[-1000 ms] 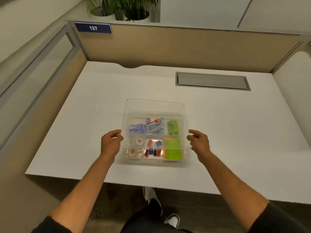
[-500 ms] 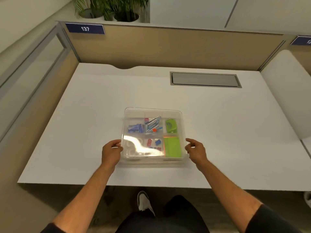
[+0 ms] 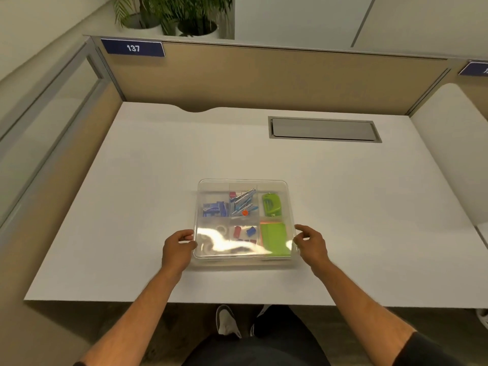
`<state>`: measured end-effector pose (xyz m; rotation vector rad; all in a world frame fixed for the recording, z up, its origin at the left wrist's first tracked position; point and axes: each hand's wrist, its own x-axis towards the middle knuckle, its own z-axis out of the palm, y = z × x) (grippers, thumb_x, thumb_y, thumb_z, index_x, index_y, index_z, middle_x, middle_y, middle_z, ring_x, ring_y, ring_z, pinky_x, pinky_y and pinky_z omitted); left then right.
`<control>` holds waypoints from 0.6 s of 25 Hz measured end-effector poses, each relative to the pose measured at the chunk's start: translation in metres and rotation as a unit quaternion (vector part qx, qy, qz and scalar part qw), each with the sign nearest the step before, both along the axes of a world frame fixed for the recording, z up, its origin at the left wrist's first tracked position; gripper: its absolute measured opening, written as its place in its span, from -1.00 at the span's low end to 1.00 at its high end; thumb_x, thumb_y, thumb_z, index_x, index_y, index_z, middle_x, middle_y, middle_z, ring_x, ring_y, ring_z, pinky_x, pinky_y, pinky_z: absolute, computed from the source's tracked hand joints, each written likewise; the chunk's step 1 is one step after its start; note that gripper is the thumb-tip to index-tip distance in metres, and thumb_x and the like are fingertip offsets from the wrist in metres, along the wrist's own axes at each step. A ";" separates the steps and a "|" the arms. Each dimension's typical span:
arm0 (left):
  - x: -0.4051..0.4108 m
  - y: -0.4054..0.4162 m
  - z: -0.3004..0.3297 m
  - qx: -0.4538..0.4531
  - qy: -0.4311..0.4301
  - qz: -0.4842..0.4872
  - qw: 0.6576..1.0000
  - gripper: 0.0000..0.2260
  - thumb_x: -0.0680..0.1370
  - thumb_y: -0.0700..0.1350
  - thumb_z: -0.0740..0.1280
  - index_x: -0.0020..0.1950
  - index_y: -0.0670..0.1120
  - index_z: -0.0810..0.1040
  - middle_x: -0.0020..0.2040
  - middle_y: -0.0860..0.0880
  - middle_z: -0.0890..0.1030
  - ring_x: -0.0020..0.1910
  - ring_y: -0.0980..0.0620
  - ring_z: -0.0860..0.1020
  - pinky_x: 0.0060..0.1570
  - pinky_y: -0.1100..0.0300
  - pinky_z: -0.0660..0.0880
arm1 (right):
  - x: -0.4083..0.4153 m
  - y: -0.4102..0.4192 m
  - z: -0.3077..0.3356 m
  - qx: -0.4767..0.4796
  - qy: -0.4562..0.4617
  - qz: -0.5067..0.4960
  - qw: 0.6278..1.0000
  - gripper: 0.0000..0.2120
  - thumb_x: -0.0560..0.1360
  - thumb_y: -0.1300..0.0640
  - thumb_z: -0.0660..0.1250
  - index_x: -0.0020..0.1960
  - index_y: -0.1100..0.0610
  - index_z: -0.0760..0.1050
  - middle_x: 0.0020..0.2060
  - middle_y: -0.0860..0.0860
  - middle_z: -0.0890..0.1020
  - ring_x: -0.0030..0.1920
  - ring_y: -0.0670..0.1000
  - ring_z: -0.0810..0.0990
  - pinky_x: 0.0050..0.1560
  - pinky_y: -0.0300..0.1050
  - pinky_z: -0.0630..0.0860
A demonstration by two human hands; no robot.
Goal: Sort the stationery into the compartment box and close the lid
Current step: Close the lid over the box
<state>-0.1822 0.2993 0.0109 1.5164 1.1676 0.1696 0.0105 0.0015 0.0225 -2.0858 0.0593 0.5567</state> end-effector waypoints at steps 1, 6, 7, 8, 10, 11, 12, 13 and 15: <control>0.001 0.001 0.000 0.000 0.002 -0.002 1.000 -0.70 0.50 -0.29 0.39 0.16 0.01 0.61 0.03 0.04 0.62 0.04 0.00 0.58 0.00 0.12 0.54 | 0.000 0.000 -0.001 -0.002 0.004 0.004 1.000 -0.63 0.48 0.33 0.28 0.23 0.05 0.57 -0.24 -0.03 0.61 -0.22 -0.04 0.57 -0.19 -0.13 0.50; 0.004 0.008 0.002 -0.007 0.013 -0.029 0.999 -0.67 0.47 -0.32 0.41 0.16 0.00 0.58 -0.01 -0.03 0.62 -0.01 -0.05 0.61 -0.11 0.13 0.54 | 0.011 0.001 -0.003 -0.023 -0.002 0.012 1.000 -0.70 0.47 0.22 0.36 0.18 0.06 0.58 -0.19 0.00 0.63 -0.20 -0.03 0.58 -0.18 -0.14 0.52; 0.008 0.012 0.002 -0.009 0.012 -0.032 0.999 -0.66 0.46 -0.31 0.42 0.17 0.00 0.58 -0.02 -0.04 0.61 -0.02 -0.05 0.61 -0.12 0.13 0.53 | 0.016 0.001 -0.003 -0.030 -0.008 0.005 1.000 -0.72 0.47 0.20 0.37 0.17 0.05 0.59 -0.19 -0.01 0.63 -0.19 -0.06 0.58 -0.19 -0.20 0.48; 0.012 0.015 0.003 -0.011 0.008 -0.033 0.999 -0.67 0.46 -0.30 0.42 0.17 -0.01 0.57 -0.04 -0.04 0.62 -0.02 -0.06 0.61 -0.12 0.13 0.52 | 0.022 0.003 -0.002 -0.033 -0.013 -0.002 0.999 -0.74 0.48 0.18 0.38 0.16 0.05 0.60 -0.19 -0.02 0.63 -0.18 -0.07 0.58 -0.20 -0.21 0.46; 0.026 0.024 0.006 -0.018 0.003 -0.026 1.000 -0.68 0.47 -0.27 0.41 0.19 -0.04 0.57 -0.04 -0.06 0.62 0.00 -0.08 0.61 -0.07 0.13 0.52 | 0.038 0.010 0.001 -0.026 -0.007 -0.014 1.000 -0.75 0.48 0.17 0.37 0.16 0.07 0.60 -0.16 -0.01 0.63 -0.17 -0.02 0.59 -0.12 -0.08 0.56; 0.034 0.029 0.008 -0.019 0.003 -0.023 1.000 -0.68 0.48 -0.26 0.41 0.21 -0.06 0.56 -0.03 -0.07 0.63 0.01 -0.09 0.61 -0.05 0.11 0.52 | 0.046 0.016 0.003 -0.020 -0.001 -0.015 1.000 -0.75 0.48 0.16 0.36 0.16 0.07 0.60 -0.14 0.00 0.63 -0.15 0.01 0.60 -0.04 0.03 0.61; 0.044 0.034 0.010 -0.019 0.003 -0.023 1.000 -0.68 0.50 -0.24 0.40 0.24 -0.07 0.56 -0.01 -0.08 0.63 0.02 -0.10 0.61 -0.02 0.09 0.53 | 0.055 0.022 0.005 -0.013 0.003 -0.014 1.000 -0.74 0.49 0.16 0.36 0.17 0.08 0.60 -0.11 0.01 0.64 -0.12 0.03 0.61 0.03 0.10 0.61; 0.056 0.039 0.011 -0.018 0.002 -0.026 0.999 -0.68 0.51 -0.22 0.40 0.26 -0.08 0.55 0.04 -0.10 0.62 0.05 -0.12 0.60 0.02 0.05 0.54 | 0.065 0.028 0.006 -0.007 0.005 -0.010 1.000 -0.73 0.49 0.15 0.36 0.19 0.09 0.59 -0.08 0.02 0.64 -0.07 0.04 0.62 0.08 0.13 0.60; 0.082 0.053 0.013 -0.013 0.006 -0.032 0.999 -0.66 0.54 -0.18 0.39 0.32 -0.11 0.52 0.12 -0.13 0.61 0.11 -0.14 0.59 0.15 -0.03 0.54 | 0.086 0.044 0.010 0.004 0.013 -0.004 1.000 -0.71 0.50 0.14 0.36 0.22 0.11 0.58 -0.01 0.04 0.65 0.00 0.06 0.62 0.09 0.10 0.60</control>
